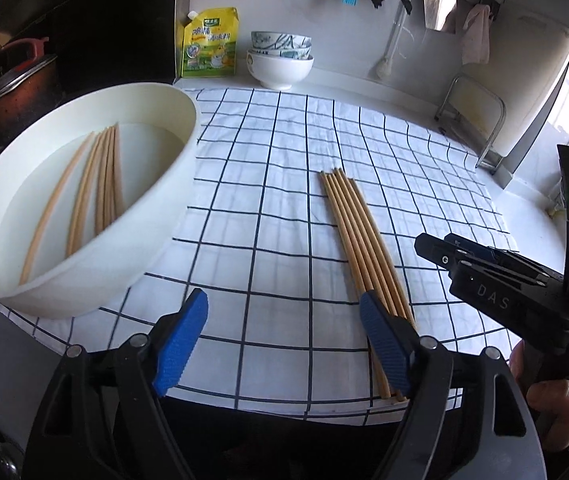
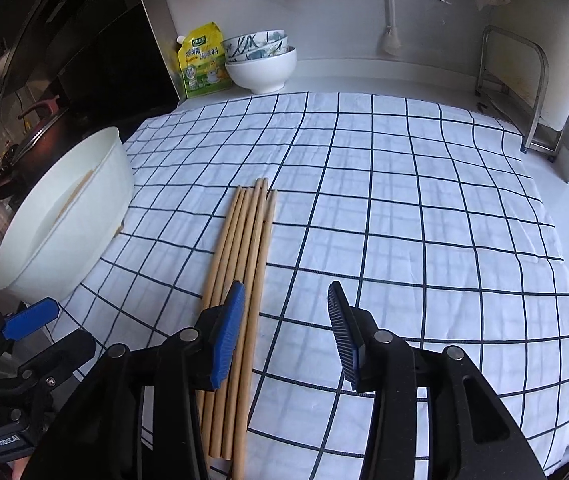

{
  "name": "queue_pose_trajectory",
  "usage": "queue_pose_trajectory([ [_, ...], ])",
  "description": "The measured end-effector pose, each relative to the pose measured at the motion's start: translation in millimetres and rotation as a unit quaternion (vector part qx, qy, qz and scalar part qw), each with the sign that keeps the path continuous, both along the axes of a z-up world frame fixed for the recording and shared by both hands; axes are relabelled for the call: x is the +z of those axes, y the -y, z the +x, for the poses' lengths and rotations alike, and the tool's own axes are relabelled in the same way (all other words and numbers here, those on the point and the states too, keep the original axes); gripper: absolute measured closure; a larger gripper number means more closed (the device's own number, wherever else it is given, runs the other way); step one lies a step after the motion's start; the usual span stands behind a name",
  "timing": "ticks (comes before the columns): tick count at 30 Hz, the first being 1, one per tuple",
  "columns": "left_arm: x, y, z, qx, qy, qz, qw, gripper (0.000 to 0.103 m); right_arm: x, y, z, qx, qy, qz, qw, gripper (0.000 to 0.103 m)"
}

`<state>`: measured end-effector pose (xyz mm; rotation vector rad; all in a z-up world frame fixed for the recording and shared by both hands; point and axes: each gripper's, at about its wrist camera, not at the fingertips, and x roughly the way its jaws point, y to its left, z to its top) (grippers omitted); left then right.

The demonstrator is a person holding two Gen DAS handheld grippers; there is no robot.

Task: Organize utensils
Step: 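Withdraw both open tools from the basin back toward the chopstick row, then push single chopsticks out of the row with the left tool while the right tool does the same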

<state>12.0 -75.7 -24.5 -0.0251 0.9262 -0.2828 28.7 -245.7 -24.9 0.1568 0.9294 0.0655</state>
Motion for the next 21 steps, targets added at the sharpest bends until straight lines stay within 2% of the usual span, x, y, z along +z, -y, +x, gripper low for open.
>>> queue_pose_trajectory([
  [3, -5, 3, 0, 0.003, 0.000, 0.002, 1.0000, 0.025, -3, -2, 0, 0.008, -0.004, -0.007, 1.000, 0.057],
  [12, -25, 4, 1, 0.018, -0.014, 0.009, 0.9997, 0.024, -17, -9, 0, 0.024, -0.024, -0.044, 0.998, 0.057],
  [21, -34, 1, 4, 0.025, -0.026, 0.003, 0.9993, 0.024, -26, -16, 2, 0.042, -0.040, -0.061, 0.996, 0.056],
])
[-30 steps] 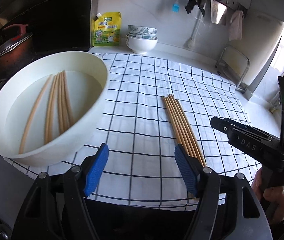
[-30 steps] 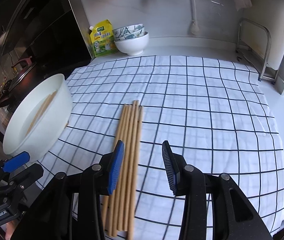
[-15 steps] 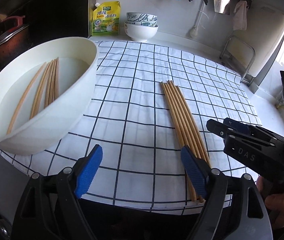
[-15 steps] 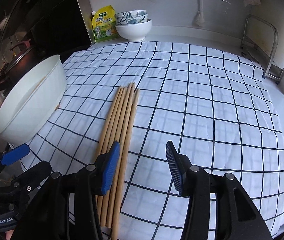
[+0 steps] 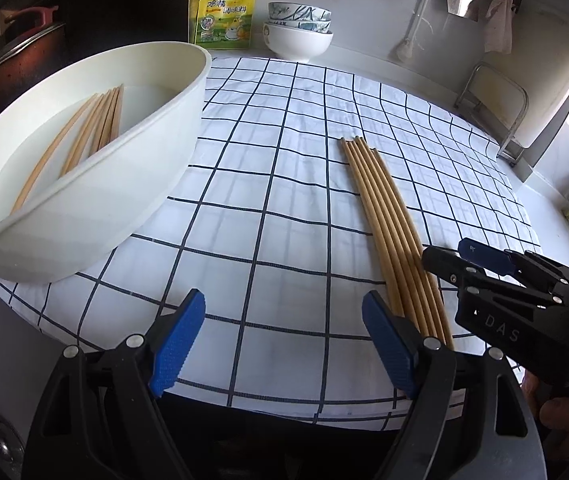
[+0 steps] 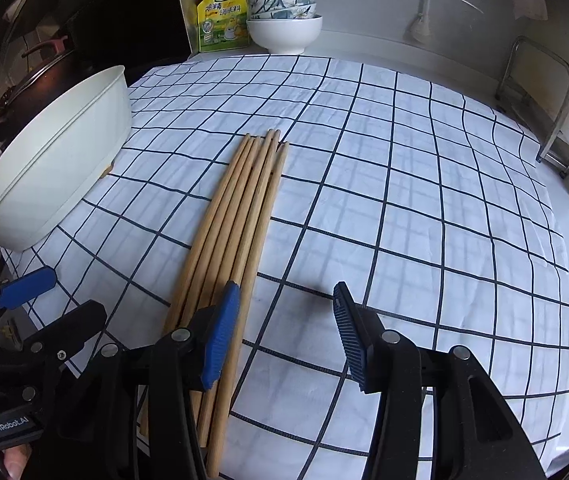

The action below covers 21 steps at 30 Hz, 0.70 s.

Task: Organize utensils
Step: 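Push single chopsticks out of the row with the left tool while the right tool does the same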

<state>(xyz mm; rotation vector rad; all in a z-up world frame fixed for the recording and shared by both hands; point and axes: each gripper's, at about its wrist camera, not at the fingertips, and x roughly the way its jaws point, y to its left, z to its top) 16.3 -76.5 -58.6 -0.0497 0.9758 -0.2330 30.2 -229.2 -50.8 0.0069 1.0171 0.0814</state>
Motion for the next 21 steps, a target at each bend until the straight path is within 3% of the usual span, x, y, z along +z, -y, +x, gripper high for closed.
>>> queue_pose_trajectory([
  [12, -2, 10, 5, 0.001, -0.004, -0.009, 1.0000, 0.022, -5, 7, 1, -0.010, -0.007, -0.024, 1.000, 0.056],
  [21, -11, 36, 15, -0.007, 0.001, 0.016, 0.9999, 0.021, -3, 36, 0, -0.041, -0.002, -0.011, 0.999, 0.056],
])
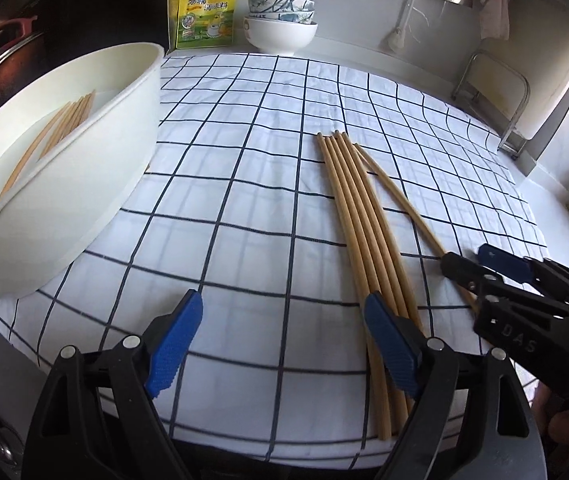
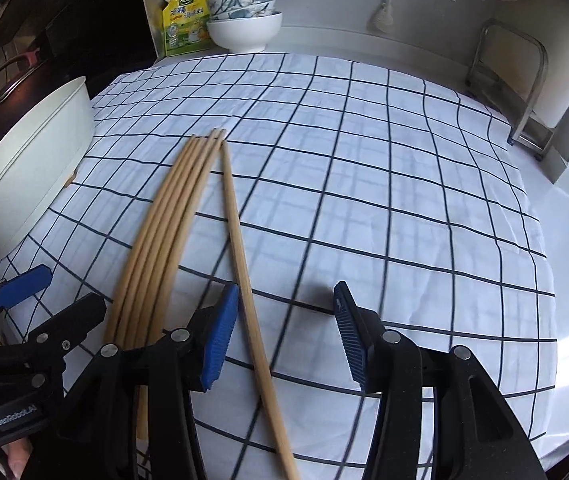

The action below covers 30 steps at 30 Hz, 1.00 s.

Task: Organize utensils
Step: 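Push single chopsticks out of the row with the left tool while the right tool does the same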

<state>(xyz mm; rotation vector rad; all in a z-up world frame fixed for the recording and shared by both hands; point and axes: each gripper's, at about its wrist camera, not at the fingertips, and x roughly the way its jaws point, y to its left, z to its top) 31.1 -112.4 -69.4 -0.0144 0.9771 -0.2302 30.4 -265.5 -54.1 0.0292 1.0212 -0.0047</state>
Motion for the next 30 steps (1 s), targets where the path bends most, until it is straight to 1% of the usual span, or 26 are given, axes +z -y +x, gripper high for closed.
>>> queue_pose_trajectory([
  [6, -1, 9, 4, -0.001, 0.005, 0.010, 0.9999, 0.021, 0, 11, -1, -0.009, 0.002, 0.011, 1.000, 0.056],
  [11, -2, 18, 5, -0.002, 0.016, 0.051, 0.9986, 0.020, 1, 16, -2, -0.014, 0.003, 0.017, 1.000, 0.056],
  [12, -3, 19, 4, -0.004, 0.015, 0.057, 0.9983, 0.021, 1, 16, -2, -0.015, 0.003, 0.017, 1.000, 0.055],
  [15, -5, 17, 4, -0.003, 0.013, 0.069, 0.9976, 0.020, 1, 14, -2, -0.014, 0.002, 0.016, 1.000, 0.054],
  [19, -4, 12, 4, 0.001, 0.013, 0.074, 0.9971, 0.020, 1, 12, -3, -0.012, 0.003, 0.014, 1.000, 0.054],
  [22, -5, 7, 7, 0.007, 0.011, 0.068, 0.9976, 0.021, 0, 10, -2, -0.008, 0.003, 0.010, 1.000, 0.054],
  [28, -5, 14, 14, 0.005, 0.013, 0.065, 0.9978, 0.021, -2, -4, -1, 0.007, 0.014, -0.026, 1.000, 0.053],
  [29, -5, 15, 15, 0.004, 0.013, 0.063, 0.9979, 0.027, -2, -4, -1, 0.009, 0.015, -0.027, 0.999, 0.053],
  [30, -4, 17, 15, -0.002, 0.014, 0.058, 0.9982, 0.037, -2, -4, -1, 0.011, 0.015, -0.025, 1.000, 0.058],
])
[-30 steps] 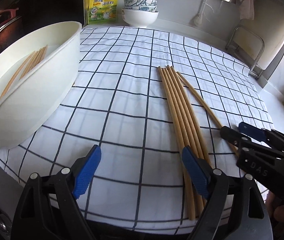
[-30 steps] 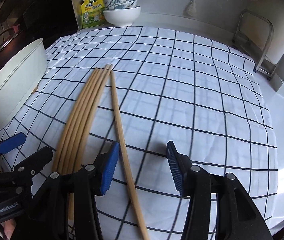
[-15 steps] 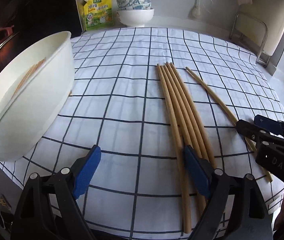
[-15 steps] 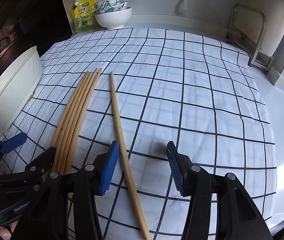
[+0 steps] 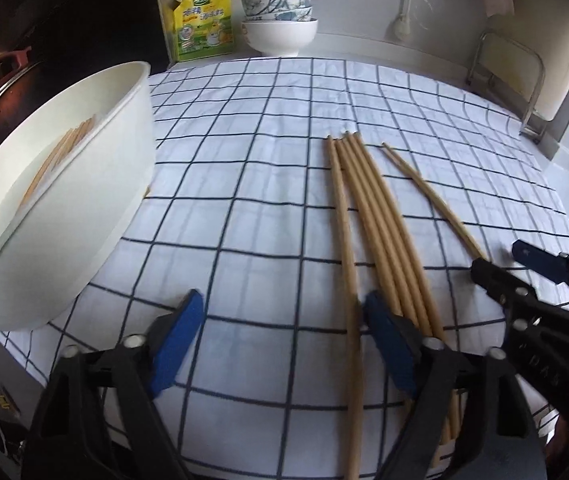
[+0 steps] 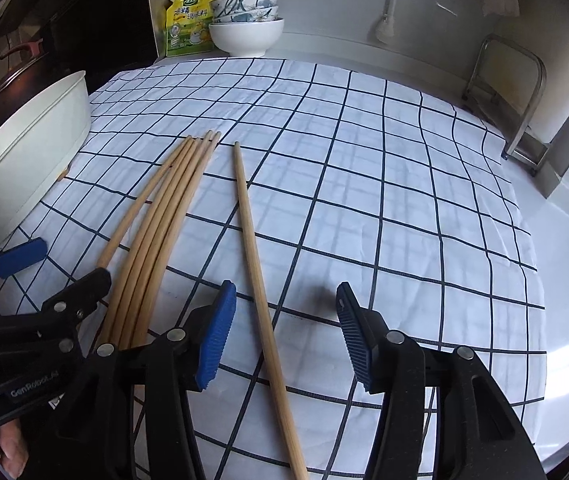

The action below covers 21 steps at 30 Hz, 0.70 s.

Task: Organize utensils
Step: 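Push single chopsticks out of the row with the left tool while the right tool does the same, then close the left tool on one chopstick while the right tool grasps another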

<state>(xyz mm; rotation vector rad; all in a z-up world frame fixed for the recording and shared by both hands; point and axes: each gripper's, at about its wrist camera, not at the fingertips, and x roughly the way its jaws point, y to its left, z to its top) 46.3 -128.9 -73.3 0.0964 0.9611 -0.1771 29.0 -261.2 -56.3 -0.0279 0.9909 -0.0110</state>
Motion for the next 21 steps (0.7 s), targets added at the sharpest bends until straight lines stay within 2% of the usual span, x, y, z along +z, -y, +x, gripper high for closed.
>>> queue_pose_trajectory([
  [1, 1, 2, 0, -0.006, -0.001, -0.003, 1.0000, 0.042, 0, 0, 0, 0.004, 0.000, 0.006, 1.000, 0.062],
  [2, 2, 5, -1, -0.015, -0.004, -0.005, 0.9999, 0.054, 0, -1, -1, 0.011, 0.000, 0.009, 1.000, 0.067],
  [3, 3, 8, -2, -0.022, -0.004, -0.006, 0.9997, 0.065, 1, -4, -1, 0.017, 0.001, 0.006, 1.000, 0.077],
  [4, 4, 10, -3, -0.028, -0.005, -0.006, 0.9996, 0.071, 1, -7, -1, 0.025, 0.001, 0.006, 1.000, 0.083],
  [5, 4, 12, -4, -0.033, -0.005, -0.007, 0.9994, 0.083, 1, -10, -1, 0.032, 0.002, 0.001, 0.999, 0.093],
  [6, 5, 15, -5, -0.041, -0.009, -0.010, 0.9991, 0.095, 1, -12, -2, 0.033, 0.002, -0.004, 0.999, 0.096],
  [13, 8, 7, -8, -0.052, -0.022, -0.045, 0.9974, 0.096, 2, -1, -2, 0.015, 0.003, 0.039, 0.999, 0.097],
  [21, 43, -15, -13, -0.069, -0.004, -0.081, 0.9943, 0.096, 21, -6, -5, 0.002, 0.030, 0.085, 0.996, 0.097],
])
